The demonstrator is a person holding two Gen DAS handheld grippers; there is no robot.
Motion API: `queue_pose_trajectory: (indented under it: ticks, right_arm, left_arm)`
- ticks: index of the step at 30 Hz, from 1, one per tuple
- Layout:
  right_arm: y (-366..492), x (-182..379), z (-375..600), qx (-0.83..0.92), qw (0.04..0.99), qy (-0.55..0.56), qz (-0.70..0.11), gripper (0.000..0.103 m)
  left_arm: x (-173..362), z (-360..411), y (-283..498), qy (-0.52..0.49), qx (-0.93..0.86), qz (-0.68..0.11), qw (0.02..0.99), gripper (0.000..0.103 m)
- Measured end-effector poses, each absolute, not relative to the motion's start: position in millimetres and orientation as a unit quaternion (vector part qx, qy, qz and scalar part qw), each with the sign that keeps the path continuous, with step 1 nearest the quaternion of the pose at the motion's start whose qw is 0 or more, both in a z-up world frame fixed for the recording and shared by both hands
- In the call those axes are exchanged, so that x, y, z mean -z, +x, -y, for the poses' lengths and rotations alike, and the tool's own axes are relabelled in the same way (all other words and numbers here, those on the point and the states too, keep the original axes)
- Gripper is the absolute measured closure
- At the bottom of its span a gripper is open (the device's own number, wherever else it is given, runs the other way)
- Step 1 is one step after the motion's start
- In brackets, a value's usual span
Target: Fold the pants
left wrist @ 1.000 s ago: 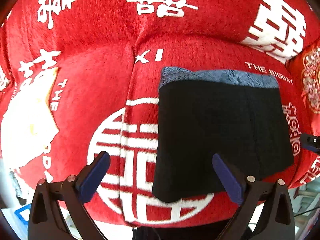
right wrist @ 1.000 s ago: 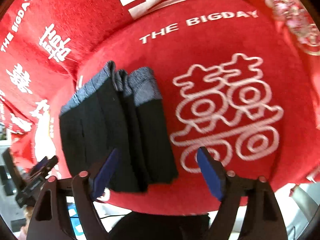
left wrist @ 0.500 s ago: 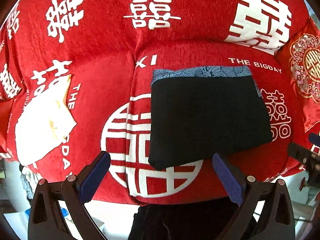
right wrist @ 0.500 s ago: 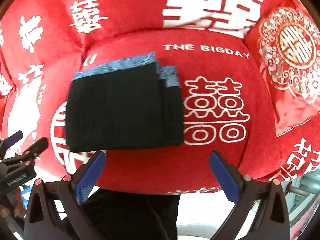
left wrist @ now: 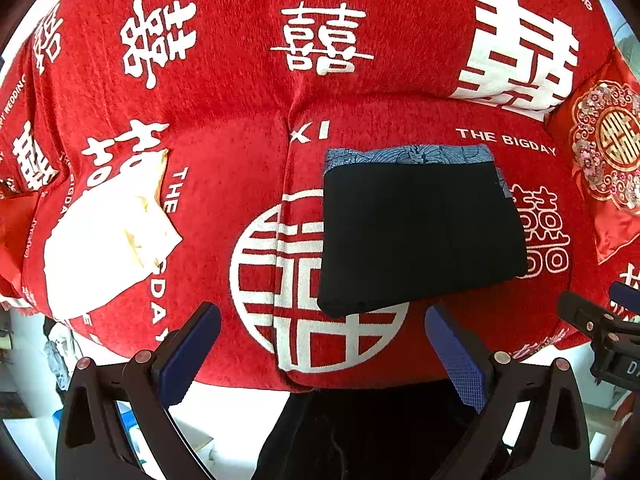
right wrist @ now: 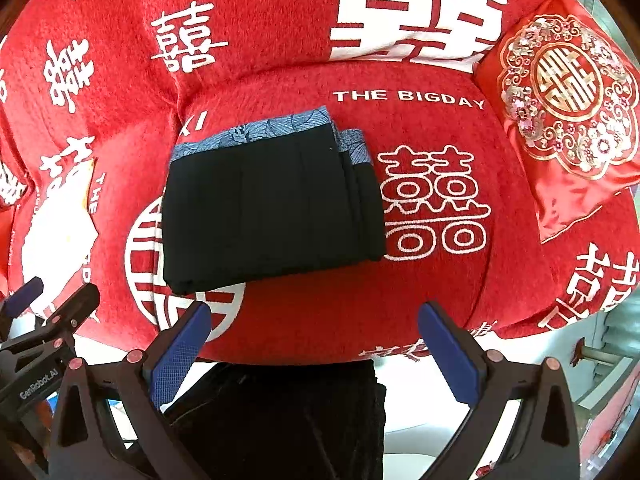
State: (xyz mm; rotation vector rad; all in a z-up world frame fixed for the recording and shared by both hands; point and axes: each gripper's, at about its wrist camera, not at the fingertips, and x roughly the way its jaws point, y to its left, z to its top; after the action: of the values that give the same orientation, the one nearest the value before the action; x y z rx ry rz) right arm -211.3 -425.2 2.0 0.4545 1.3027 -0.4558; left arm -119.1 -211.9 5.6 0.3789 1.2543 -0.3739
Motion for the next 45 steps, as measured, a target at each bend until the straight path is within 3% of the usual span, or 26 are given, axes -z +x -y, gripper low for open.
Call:
queue_pose_trajectory:
  ticks: [45]
  right_arm:
    - [-197.9, -26.2, 456.5, 0.148, 0.766, 0.155, -0.605, 0.0]
  left_arm:
    - [-25.2, 263.3, -138.7, 0.179, 0.104, -0.604, 0.77, 0.001]
